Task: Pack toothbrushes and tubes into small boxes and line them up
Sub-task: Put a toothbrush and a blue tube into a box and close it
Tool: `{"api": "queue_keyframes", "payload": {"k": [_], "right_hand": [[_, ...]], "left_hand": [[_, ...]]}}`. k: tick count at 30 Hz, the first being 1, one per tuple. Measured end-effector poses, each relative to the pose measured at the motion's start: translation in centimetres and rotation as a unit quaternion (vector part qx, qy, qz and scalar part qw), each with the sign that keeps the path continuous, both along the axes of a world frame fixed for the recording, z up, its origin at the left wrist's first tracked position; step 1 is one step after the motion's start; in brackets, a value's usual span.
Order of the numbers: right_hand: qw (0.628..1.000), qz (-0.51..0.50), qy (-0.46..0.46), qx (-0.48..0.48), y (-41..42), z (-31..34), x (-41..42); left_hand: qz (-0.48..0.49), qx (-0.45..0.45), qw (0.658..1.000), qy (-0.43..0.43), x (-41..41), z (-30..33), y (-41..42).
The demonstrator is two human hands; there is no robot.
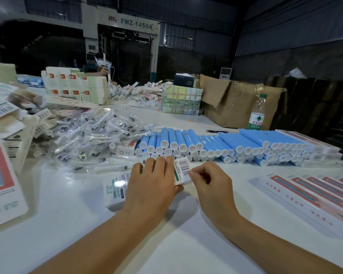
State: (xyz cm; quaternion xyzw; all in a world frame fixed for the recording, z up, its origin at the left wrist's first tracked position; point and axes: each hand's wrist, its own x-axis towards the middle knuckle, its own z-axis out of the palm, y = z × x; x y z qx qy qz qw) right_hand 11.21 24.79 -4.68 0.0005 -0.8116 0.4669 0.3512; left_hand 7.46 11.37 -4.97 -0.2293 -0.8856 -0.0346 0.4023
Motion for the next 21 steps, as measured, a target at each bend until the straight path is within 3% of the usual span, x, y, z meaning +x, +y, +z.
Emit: {"api": "queue_keyframes", "payload": {"k": [7, 13, 17, 21], "right_hand": [[0.998, 0.034, -0.009, -0.057, -0.04, 0.32, -0.09], [0.999, 0.034, -0.014, -0.019, 0.03, 0.26, 0.23], [0.99, 0.073, -0.055, -0.112, 0.37, 0.57, -0.17], [0.991, 0.061, -0.059, -0.099, 0.37, 0.3, -0.43]], "left_hand": [[0.0, 0.021, 1.0, -0.007, -0.11, 0.27, -0.32], [0.005, 0.007, 1.0, 0.011, 0.13, 0.03, -0.43], [-0.022, -0.021, 0.999, 0.023, 0.29, 0.14, -0.18], [-0.034, -0.044, 0.998, -0.006, 0.61, 0.07, 0.2]]}}
